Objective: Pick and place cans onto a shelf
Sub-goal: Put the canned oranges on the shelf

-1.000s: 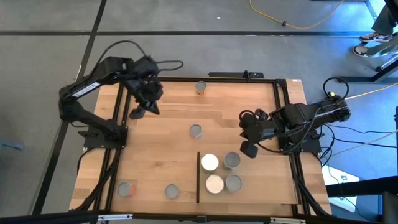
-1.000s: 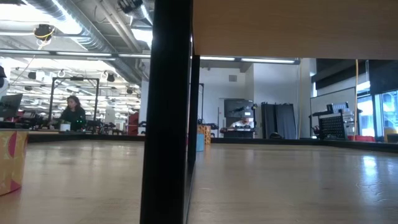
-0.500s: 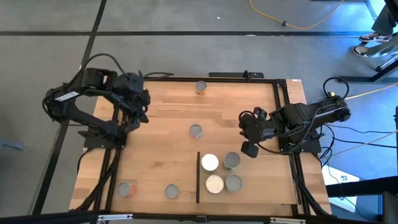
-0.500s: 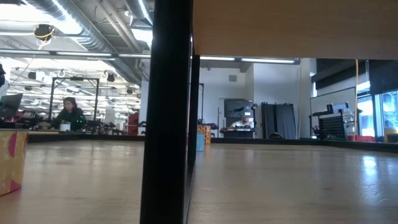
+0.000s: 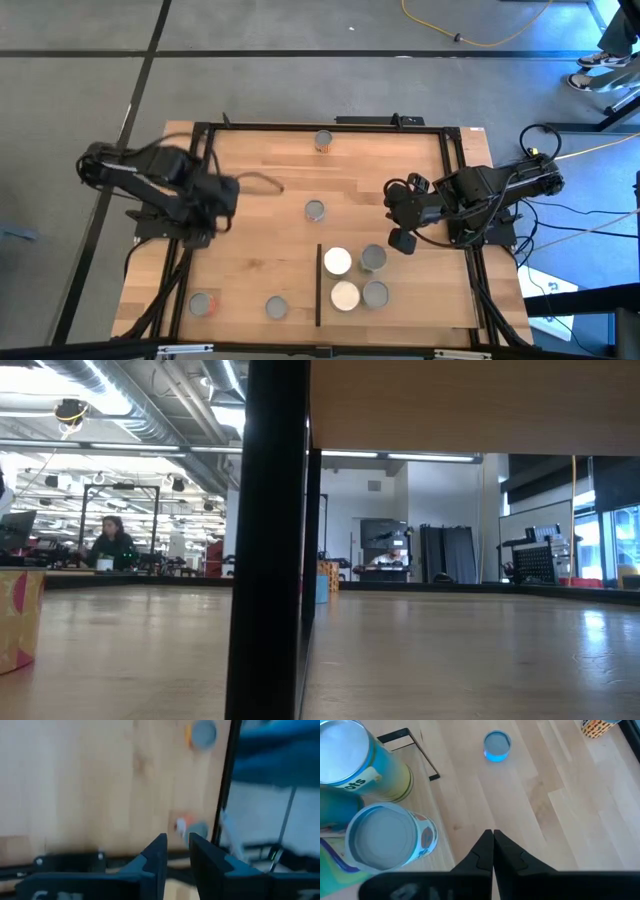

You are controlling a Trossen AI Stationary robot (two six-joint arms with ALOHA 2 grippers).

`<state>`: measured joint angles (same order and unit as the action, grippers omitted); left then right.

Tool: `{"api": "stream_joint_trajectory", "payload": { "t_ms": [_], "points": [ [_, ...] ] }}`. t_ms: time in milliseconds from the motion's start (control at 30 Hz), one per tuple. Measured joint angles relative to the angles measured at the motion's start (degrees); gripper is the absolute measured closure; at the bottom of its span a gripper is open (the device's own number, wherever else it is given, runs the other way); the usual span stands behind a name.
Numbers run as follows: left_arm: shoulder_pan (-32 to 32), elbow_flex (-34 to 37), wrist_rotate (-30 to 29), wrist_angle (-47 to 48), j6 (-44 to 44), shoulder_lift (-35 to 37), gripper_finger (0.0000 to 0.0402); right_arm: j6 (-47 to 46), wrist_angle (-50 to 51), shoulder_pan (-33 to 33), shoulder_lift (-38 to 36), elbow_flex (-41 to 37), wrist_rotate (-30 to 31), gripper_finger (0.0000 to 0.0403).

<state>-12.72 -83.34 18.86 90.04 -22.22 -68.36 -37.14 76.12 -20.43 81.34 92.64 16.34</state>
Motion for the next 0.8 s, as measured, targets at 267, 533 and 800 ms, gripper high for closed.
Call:
{"api": "stream_joint_trajectory", "payload": {
  "t_ms": [267,533,800],
  "points": [
    [-13.1,12.5,-0.3,-4.9,-4.3,1.0,0.0331,0.2,0.0,0.0,0.0,0.0,-1.0,0.0397],
    [-24.8,21.5,-1.6,-21.8,-7.3,1.0,0.0342,0.2,0.0,0.0,0.0,0.0,-1.1,0.0397],
    [-34.2,27.6,-7.4,-31.3,-17.6,1.0,0.0348,0.1,0.0,0.0,0.0,0.0,-1.0,0.0397]
  ]
}}
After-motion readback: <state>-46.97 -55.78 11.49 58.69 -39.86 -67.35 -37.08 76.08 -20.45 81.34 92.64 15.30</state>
